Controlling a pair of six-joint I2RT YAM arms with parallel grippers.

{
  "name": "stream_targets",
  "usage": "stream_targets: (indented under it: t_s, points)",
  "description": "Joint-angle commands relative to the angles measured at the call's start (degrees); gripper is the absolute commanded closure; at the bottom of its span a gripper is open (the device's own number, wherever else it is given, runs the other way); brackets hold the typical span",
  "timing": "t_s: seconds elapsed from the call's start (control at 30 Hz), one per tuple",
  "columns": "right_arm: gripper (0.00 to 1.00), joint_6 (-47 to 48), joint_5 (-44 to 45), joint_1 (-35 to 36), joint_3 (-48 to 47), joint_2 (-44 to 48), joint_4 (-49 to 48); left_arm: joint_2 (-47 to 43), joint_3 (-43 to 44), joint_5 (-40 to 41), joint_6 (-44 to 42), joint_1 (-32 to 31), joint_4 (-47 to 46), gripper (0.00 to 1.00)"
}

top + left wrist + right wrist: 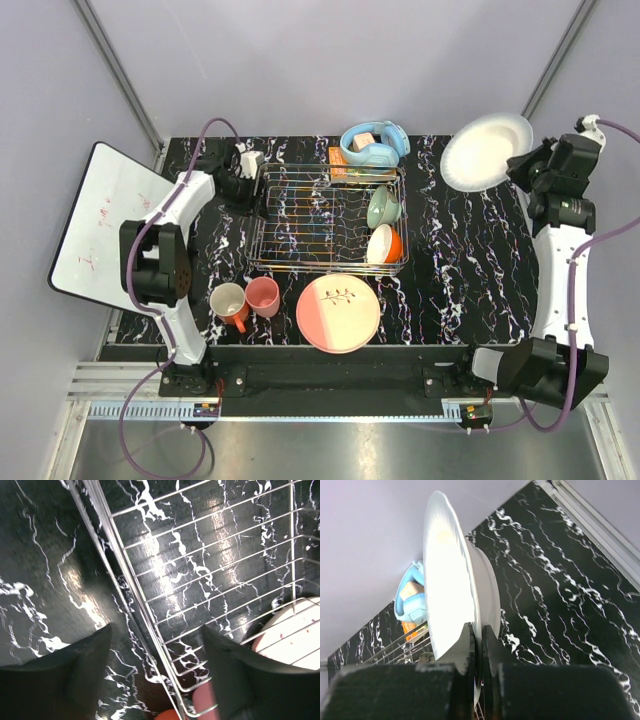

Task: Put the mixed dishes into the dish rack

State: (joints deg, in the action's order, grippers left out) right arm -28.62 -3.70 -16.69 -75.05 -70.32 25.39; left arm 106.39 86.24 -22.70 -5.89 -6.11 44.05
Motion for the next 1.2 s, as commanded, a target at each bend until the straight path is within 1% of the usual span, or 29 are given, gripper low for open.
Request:
stream_targets:
  t_s: [0.0, 0.07, 0.13, 0.17, 0.2, 0.27, 0.33, 0.37, 0.4, 0.43, 0.47, 0.5, 0.53, 0.57, 0.63, 0.7, 0.73, 0.8, 0.83, 0.9, 1.03, 1.17]
  points:
    - [1.00, 5.58, -4.64, 3.32, -7.83, -0.77, -7.46, 0.22, 3.32, 2.74, -1.75, -0.39, -3.18, 0.39]
    - [1.00, 9.52, -5.78, 4.90, -10.55, -2.44, -7.46, 0.57, 3.41, 2.84, -2.37, -0.74, -3.10, 0.46]
    - [1.00, 12.52, -5.87, 8.59, -13.09, -3.67, -7.46, 0.57, 3.15, 3.10, -3.51, -1.27, -3.18, 0.51]
    - [1.00, 15.93, -5.88, 9.91, -13.89, -4.72, -7.37, 0.40, 3.06, 3.45, -3.77, -1.53, -3.18, 0.55]
    - [1.00, 17.62, -5.53, 12.36, -15.55, -5.43, -7.37, 0.31, 2.97, 3.54, -4.65, -1.89, -3.18, 0.58]
    - [1.00, 21.91, -4.21, 14.31, -17.14, -7.19, -7.46, 0.05, 2.36, 4.32, -5.53, -2.76, -3.18, 0.64]
    - [1.00, 26.75, -4.29, 18.25, -18.64, -8.24, -7.81, -0.04, 2.01, 4.68, -6.41, -3.47, -3.09, 0.66]
    - [1.00, 33.91, -4.29, 20.10, -18.47, -8.25, -9.55, -0.04, 2.01, 4.77, -6.76, -3.65, -3.10, 0.67]
    - [1.00, 38.16, -4.29, 21.86, -16.90, -8.08, -11.05, 0.05, 2.01, 4.86, -6.94, -3.82, -3.10, 0.68]
    - [1.00, 42.73, -4.99, 25.35, -15.76, -7.46, -12.45, 0.22, 2.01, 4.86, -7.12, -4.00, -3.01, 0.68]
    - [1.00, 52.26, -5.26, 26.95, -14.44, -7.02, -15.69, 0.31, 2.09, 4.94, -7.20, -4.00, -2.83, 0.68]
    - [1.00, 56.70, -5.52, 28.28, -12.34, -6.76, -16.94, 0.48, 2.35, 5.03, -7.38, -4.09, -2.74, 0.68]
    - [1.00, 60.66, -6.31, 30.46, -11.88, -6.84, -17.65, 0.66, 2.44, 4.95, -7.38, -4.17, -2.66, 0.69]
    - [1.00, 65.92, -6.31, 31.18, -11.88, -7.19, -18.00, 0.75, 2.45, 4.77, -7.56, -4.26, -2.40, 0.69]
    - [1.00, 68.69, -5.62, 32.59, -13.37, -8.68, -18.00, 0.75, 2.53, 4.77, -7.99, -4.61, -2.31, 0.69]
    - [1.00, 73.51, -5.61, 33.56, -14.25, -9.48, -17.83, 0.84, 2.62, 4.68, -8.26, -5.14, -2.13, 0.70]
    - [1.00, 78.41, -4.92, 34.26, -14.34, -10.35, -17.65, 0.92, 2.71, 4.68, -8.35, -5.23, -2.13, 0.71]
    - [1.00, 83.18, -3.42, 36.02, -15.12, -11.41, -17.48, 1.01, 3.06, 4.51, -8.70, -5.32, -1.95, 0.71]
    - [1.00, 87.12, -1.24, 36.63, -15.83, -12.89, -17.13, 1.10, 3.06, 4.16, -8.70, -5.23, -1.95, 0.72]
    - [1.00, 89.87, -0.25, 37.43, -18.20, -14.48, -16.16, 1.28, 3.23, 3.98, -9.14, -5.32, -1.52, 0.73]
    - [1.00, 94.26, -2.01, 37.69, -20.22, -17.99, -14.67, 1.54, 3.50, 3.54, -9.58, -5.49, -0.90, 0.74]
    - [1.00, 95.86, -4.11, 38.05, -21.72, -20.73, -13.35, 1.54, 3.41, 3.80, -9.75, -5.49, -0.64, 0.74]
